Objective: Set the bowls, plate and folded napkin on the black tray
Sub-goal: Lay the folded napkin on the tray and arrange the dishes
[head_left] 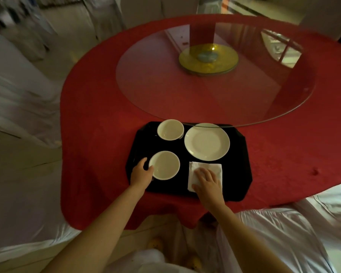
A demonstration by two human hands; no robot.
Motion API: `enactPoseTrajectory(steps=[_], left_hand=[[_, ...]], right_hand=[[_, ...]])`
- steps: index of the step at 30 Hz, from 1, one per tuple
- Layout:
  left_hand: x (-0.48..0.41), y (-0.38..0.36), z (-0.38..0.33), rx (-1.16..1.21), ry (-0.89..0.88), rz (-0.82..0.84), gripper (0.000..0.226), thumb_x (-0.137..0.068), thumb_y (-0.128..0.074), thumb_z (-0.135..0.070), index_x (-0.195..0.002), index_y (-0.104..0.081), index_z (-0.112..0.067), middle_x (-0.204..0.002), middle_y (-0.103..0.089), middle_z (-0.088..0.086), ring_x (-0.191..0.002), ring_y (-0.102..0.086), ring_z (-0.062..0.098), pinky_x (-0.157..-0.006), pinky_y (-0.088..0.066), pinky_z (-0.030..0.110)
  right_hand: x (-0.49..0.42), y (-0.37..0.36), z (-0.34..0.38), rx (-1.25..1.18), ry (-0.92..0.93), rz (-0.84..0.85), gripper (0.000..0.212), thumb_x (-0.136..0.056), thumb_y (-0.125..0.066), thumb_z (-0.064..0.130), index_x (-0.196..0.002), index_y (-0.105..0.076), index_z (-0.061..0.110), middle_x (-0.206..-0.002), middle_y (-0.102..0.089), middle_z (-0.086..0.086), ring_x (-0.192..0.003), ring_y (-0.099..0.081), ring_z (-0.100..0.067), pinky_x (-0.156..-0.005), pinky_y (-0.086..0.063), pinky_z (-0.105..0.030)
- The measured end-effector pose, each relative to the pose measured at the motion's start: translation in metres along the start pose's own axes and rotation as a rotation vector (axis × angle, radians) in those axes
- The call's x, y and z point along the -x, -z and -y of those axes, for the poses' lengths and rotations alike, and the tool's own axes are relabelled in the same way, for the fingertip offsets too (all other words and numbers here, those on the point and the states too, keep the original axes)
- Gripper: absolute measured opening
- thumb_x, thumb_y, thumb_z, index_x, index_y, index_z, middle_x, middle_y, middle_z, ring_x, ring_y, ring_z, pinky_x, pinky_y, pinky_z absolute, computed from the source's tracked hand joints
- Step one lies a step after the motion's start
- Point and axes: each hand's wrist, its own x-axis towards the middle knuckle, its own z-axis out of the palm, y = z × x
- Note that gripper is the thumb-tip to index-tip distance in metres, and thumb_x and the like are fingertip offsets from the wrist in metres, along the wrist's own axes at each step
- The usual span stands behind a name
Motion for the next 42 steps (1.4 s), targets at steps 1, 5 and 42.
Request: enactPoseTrajectory(steps=[1,5,42], left_hand=[[-0.001,0.000,0.000,0.000,0.006,0.003,0.048,-0.092,-0.050,-0.017,-0.138,-0.037,-0.023,-0.148,-0.032,0.011,-0.109,-0.057,0.027,-0.079,-0.056,0.034],[-0.004,0.004,0.004,0.004,0.010,0.028,0.046,-0.092,-0.049,-0.010,-0.135,-0.041,-0.022,-0.147,-0.034,0.012,-0.103,-0.058,0.024,-0.080,-0.056,0.035],[-0.010,0.018,0.015,-0.169,-0.116,0.132,0.049,-0.089,-0.055,-0.016,-0.136,-0.041,-0.014,-0.139,-0.041,0.017,-0.112,-0.055,0.030,-0.091,-0.052,0.043]], right_hand=[[-0.001,-0.001,0.001,0.004,0.002,0.000,0.054,-0.091,-0.050,0.031,-0.140,-0.034,0.017,-0.151,-0.028,-0.004,-0.139,-0.018,-0.028,-0.114,-0.021,-0.042],[-0.001,-0.004,0.003,0.021,0.007,-0.011,0.053,-0.091,-0.049,0.030,-0.140,-0.035,0.015,-0.150,-0.029,-0.006,-0.138,-0.019,-0.030,-0.114,-0.021,-0.042],[-0.006,-0.010,0.073,-0.387,-0.035,-0.079,0.072,-0.076,-0.072,0.030,-0.137,-0.036,0.017,-0.134,-0.049,-0.004,-0.125,-0.040,-0.021,-0.097,-0.033,-0.026]])
